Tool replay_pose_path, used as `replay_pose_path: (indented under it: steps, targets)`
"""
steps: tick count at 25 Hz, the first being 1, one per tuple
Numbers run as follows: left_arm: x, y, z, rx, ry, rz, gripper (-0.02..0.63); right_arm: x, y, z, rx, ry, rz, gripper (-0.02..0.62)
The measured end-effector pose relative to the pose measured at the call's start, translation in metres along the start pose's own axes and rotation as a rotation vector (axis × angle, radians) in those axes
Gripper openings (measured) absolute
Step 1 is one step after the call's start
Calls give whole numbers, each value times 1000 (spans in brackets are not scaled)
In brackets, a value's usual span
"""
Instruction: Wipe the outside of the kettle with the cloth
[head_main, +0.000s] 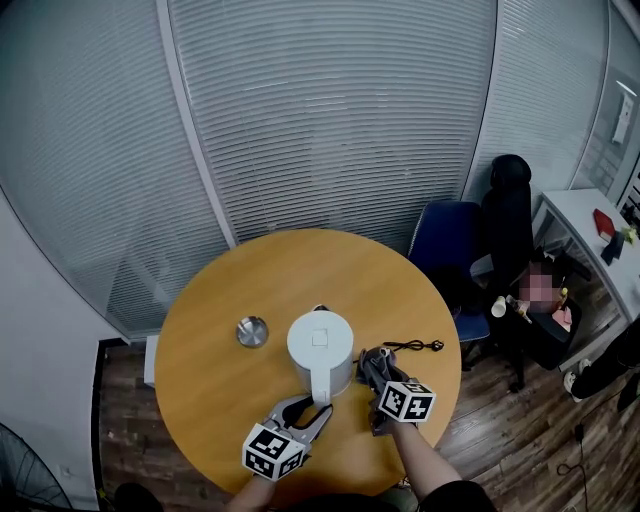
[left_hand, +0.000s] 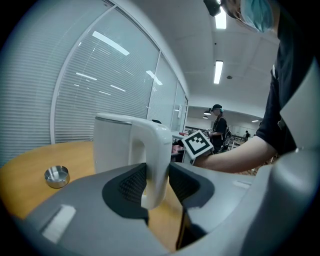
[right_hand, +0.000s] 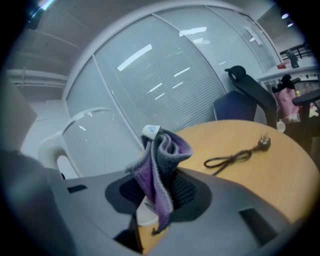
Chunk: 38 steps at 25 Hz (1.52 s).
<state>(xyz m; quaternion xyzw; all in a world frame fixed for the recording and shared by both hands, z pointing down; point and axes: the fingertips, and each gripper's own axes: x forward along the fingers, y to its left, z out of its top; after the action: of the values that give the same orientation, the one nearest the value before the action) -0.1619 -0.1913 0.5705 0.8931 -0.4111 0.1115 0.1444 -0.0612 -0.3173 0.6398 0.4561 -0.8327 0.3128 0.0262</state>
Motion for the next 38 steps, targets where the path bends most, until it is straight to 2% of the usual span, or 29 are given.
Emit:
replay_pose_path:
  steps: [6,10,15,19,23,26,34,38]
  targets:
    - [0,0,1,-23,4,37,149,-18,46,110,-154,-167,183,112]
    - [0,1,1,-41,1,75,149,-24,87,155,-242,-205,352,112]
    - [1,1,0,-65,-3,126,149,-13,114,158,-322,-125,510,112]
    - [-1,1,0,-83,-1,162,149,5,103,142,-257,-46,565,110]
    - [-1,2,-1,-96,-3,214,149,24,80,117,-148,34,570,110]
    - [-1,3,-1,-113,-13,245,149,41,57,85,-102,112,533,110]
    - [-2,2,-2,-143,-30,306,150,73,4,-3,-78,308,373,110]
    - [-2,1,-1,-156,-39,323,150,76,-8,-19,-72,325,321,110]
